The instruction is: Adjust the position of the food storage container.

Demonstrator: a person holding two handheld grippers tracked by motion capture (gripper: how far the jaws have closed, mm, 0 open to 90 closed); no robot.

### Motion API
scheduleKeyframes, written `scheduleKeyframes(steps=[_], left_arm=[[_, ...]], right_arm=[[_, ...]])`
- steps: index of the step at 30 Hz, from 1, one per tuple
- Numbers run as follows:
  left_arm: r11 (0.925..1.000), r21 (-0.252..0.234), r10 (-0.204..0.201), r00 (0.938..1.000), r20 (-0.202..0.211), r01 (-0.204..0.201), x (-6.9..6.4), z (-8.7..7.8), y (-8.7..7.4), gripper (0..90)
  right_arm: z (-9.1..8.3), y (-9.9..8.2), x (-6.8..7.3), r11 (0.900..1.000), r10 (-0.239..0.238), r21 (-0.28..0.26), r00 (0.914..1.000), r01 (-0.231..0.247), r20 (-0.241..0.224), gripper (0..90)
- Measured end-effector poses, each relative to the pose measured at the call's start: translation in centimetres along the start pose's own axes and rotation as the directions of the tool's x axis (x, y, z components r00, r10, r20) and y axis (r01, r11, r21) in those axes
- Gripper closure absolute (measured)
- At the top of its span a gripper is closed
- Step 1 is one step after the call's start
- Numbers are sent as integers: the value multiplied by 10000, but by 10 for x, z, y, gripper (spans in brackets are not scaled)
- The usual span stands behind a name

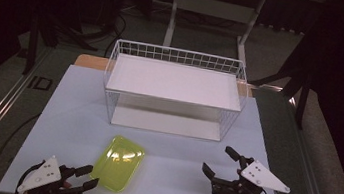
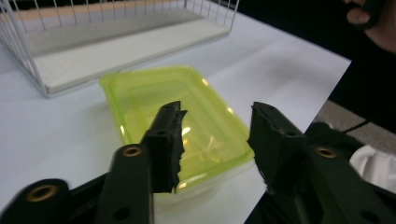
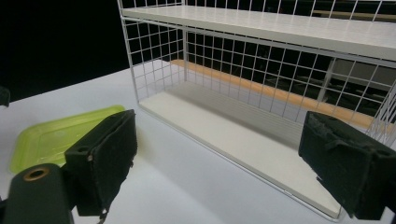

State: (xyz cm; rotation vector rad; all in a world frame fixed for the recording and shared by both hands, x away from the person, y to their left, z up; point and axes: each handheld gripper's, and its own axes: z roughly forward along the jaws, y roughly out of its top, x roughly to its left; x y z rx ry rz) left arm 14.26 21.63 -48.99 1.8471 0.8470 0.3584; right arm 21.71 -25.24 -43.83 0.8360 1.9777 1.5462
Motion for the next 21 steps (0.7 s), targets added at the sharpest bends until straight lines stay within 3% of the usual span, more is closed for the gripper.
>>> scheduleKeyframes(steps=[2,4,5,6,7,8,11,13,15,17,21], left_arm=[[9999,126,8,10000,-57,-7,0,1,-2,721],[9984,565,11,10000,-85,-6,0,5,-8,823],[9966,811,115,9999,-98,-107,0,8,-10,823],[9923,1207,271,9996,35,-274,-2,13,-14,900],[9923,1207,271,9996,35,-274,-2,13,-14,900],[9897,1326,475,9976,501,-538,-6,16,-14,900],[9860,1491,625,9943,867,-750,-10,19,-14,900],[9771,1928,687,9910,1149,-900,-12,25,-17,900],[9618,2563,666,9904,1215,-961,-11,33,-21,900],[9548,2786,769,9913,1064,-1039,-9,36,-22,900],[9462,3144,578,9960,687,-766,-3,41,-23,900]], right_arm=[[0,0,0,10000,3,-4,10000,-3,-11,116],[0,0,0,10000,3,-38,10000,-3,-35,116],[0,0,0,10000,3,-38,10000,-3,-35,116],[0,0,0,10000,-20,-40,10000,20,-57,116],[0,0,0,10000,-20,-40,10000,20,-57,116],[0,0,0,10000,-22,-47,10000,22,-64,117],[1,0,0,10000,-12,-20,10000,11,-78,116],[1,0,0,10000,-4,-24,9999,4,-104,117],[1,0,0,10000,-6,-24,9999,6,-126,116],[1,0,-1,10000,-11,-44,9999,11,-117,116],[1,0,-1,10000,20,-35,9999,-21,-115,116]])
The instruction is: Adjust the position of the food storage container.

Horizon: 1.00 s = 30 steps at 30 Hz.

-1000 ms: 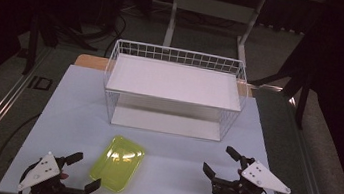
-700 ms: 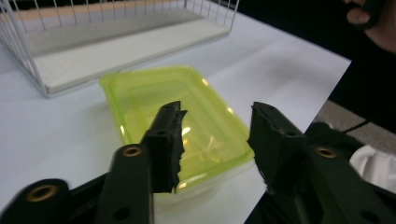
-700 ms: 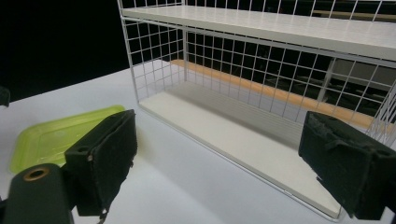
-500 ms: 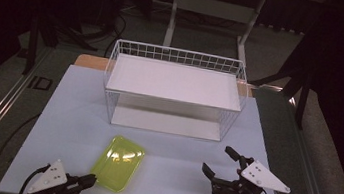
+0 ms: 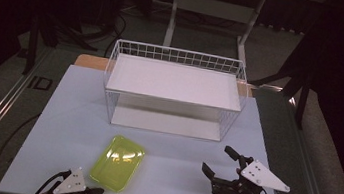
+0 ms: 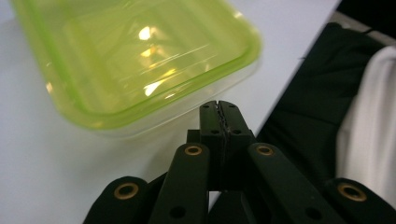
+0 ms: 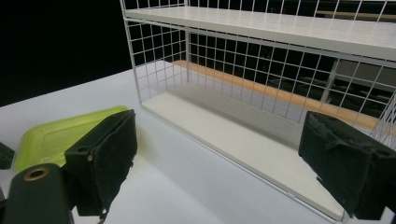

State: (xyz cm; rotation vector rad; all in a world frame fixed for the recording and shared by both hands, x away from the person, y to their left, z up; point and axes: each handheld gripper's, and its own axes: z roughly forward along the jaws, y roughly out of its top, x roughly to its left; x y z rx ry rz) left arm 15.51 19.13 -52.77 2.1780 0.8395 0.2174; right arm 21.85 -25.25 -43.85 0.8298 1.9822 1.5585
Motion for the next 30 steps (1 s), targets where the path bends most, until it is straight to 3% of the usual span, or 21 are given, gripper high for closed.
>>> scheduleKeyframes(steps=[1,3,4,6,12,17,18,19,21,22,24,25,27,28,30], left_arm=[[9999,-93,-112,9999,-109,111,3,0,-1,900],[9966,-441,-712,9968,-350,697,13,-3,0,900],[9966,-441,-712,9968,-350,697,13,-3,0,900],[9915,-458,-1254,9881,-887,1217,25,-4,-1,900],[9870,-460,-1595,9746,-1574,1541,50,-3,-1,900],[9840,-507,-1771,9676,-1801,1707,61,-2,0,900],[9832,-289,-1824,9618,-2043,1803,63,-2,0,900],[9799,-258,-1989,9589,-2023,1978,65,-3,-3,900],[9772,-406,-2123,9583,-1914,2084,63,-10,-7,900],[9774,-519,-2110,9629,-1683,2051,59,-13,-9,900],[9758,-382,-2184,9618,-1651,2151,55,-16,-9,900],[9795,-427,-2008,9690,-1437,1966,44,-19,-10,900],[9822,-447,-1864,9756,-1158,1824,32,-20,-9,900],[9822,-447,-1864,9756,-1158,1824,32,-20,-9,900],[9797,-309,-1993,9787,-504,1979,22,-17,-6,900]], right_arm=[[0,0,0,10000,0,-21,10000,0,-2,117],[-1,0,0,10000,15,-26,10000,-15,-27,116],[-1,0,0,10000,-1,-15,10000,1,-11,117],[0,0,-1,10000,24,-13,10000,-24,-50,116],[0,0,0,10000,-37,11,10000,37,-85,117],[0,0,1,10000,-44,23,9999,45,-103,117],[0,0,1,10000,-44,23,9999,45,-103,117],[0,0,1,10000,-50,30,9999,51,-106,117],[-1,0,1,10000,-72,32,9999,72,-102,116],[-1,0,1,10000,-78,26,9999,78,-105,117],[-1,0,0,10000,-89,32,9999,90,-90,117],[0,0,0,10000,-58,45,9999,58,-98,117],[1,0,0,10000,8,73,9999,-7,-123,117],[1,0,0,10000,8,73,9999,-7,-123,117],[2,0,1,10000,-15,85,9999,16,-156,117]])
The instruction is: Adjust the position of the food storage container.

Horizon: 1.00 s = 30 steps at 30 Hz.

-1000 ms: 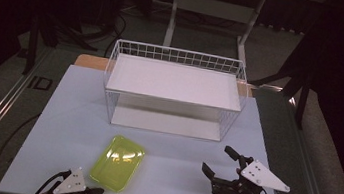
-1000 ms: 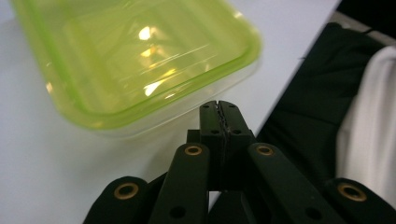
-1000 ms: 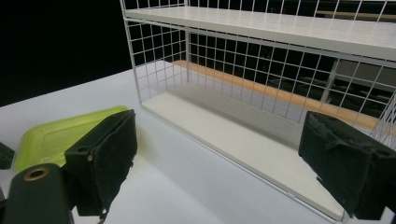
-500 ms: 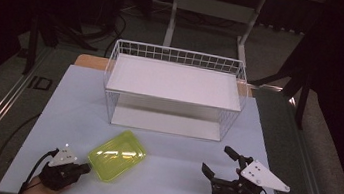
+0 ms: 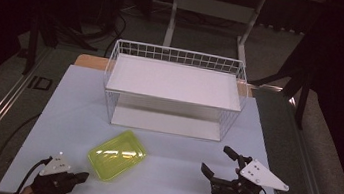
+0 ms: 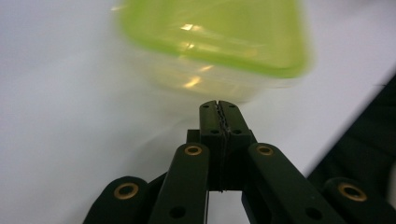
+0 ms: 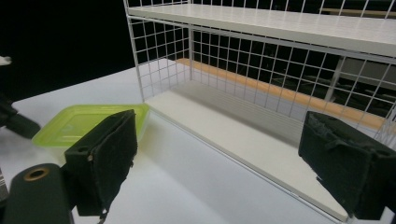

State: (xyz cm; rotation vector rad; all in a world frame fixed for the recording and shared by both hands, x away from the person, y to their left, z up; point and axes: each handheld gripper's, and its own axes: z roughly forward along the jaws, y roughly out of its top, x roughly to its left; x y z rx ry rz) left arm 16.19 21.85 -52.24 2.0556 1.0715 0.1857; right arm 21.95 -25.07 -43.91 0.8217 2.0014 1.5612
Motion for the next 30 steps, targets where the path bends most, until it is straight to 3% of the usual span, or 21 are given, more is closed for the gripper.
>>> scheduleKeyframes(steps=[1,2,4,7,11,16,19,24,26,30], left_arm=[[9999,129,21,9998,182,-23,-7,3,0,900],[9994,223,260,9975,650,-275,-20,11,1,900],[9988,308,348,9958,847,-375,-29,22,3,900],[9986,356,374,9964,767,-402,-32,31,5,900],[9985,478,227,9982,549,-253,-27,42,11,900],[9993,379,62,9998,199,-69,-22,44,14,900],[9993,238,-297,9995,-58,298,-16,42,13,900],[9980,60,-619,9968,-515,623,-5,35,14,900],[9968,-59,-796,9916,-1018,794,10,31,17,900],[9952,-143,-976,9865,-1312,965,20,30,17,900]], right_arm=[[0,0,1,10000,-23,12,10000,23,-31,117],[0,0,1,10000,-25,8,10000,25,-38,117],[1,0,1,10000,-50,3,10000,50,-59,117],[1,0,0,10000,-24,58,10000,24,-73,117],[-1,0,-1,10000,-16,5,10000,16,-46,117],[-1,-1,-3,10000,76,-11,10000,-76,-54,117],[-1,0,-2,10000,-4,15,10000,4,-46,117],[0,0,-1,10000,-18,31,10000,18,-79,117],[0,0,-1,10000,-7,28,10000,7,-80,117],[-1,0,-1,10000,-7,4,10000,7,-69,117]])
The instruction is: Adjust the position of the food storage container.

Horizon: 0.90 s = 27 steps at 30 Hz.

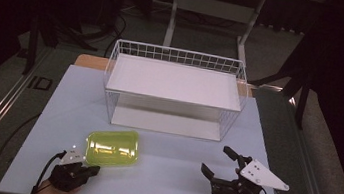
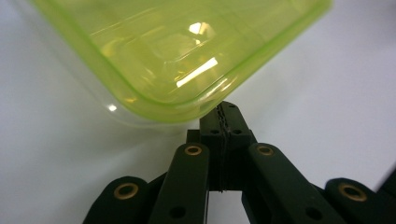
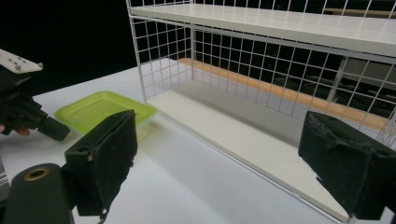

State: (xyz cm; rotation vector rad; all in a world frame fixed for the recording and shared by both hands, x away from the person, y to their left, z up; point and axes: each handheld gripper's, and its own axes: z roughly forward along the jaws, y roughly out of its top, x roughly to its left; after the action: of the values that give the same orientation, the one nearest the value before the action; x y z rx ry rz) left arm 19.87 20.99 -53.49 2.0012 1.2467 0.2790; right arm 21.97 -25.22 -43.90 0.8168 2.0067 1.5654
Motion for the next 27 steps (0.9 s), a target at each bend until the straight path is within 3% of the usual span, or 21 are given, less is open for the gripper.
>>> scheduleKeyframes(steps=[5,6,9,10,11,13,17,20,27], left_arm=[[9999,67,-120,9999,-42,120,8,-4,-3,900],[9999,85,-52,9998,-217,53,12,-6,-5,900],[9992,74,-388,9973,-630,394,30,-13,-8,900],[9984,-109,-559,9951,-821,552,44,-16,-6,900],[9979,-203,-627,9934,-958,611,50,-17,-4,900],[9972,-488,-609,9939,-922,566,59,-18,2,900],[9971,-566,-562,9947,-860,515,70,-15,14,900],[9974,-490,-554,9963,-655,522,74,-7,25,900],[9998,-40,-179,9986,-491,177,68,8,37,900]], right_arm=[[1,0,0,10000,33,40,10000,-33,-25,117],[1,0,0,10000,34,46,10000,-34,-36,117],[1,0,1,10000,-4,48,10000,4,-24,117],[2,0,1,10000,-31,9,10000,31,-39,117],[2,0,1,10000,-40,11,10000,40,-40,117],[2,0,2,10000,-82,33,10000,82,-30,117],[2,-1,2,9999,-82,76,10000,83,-34,117],[3,-1,1,9999,-30,102,10000,30,-45,117],[2,-2,0,9999,16,127,10000,-16,-40,117]])
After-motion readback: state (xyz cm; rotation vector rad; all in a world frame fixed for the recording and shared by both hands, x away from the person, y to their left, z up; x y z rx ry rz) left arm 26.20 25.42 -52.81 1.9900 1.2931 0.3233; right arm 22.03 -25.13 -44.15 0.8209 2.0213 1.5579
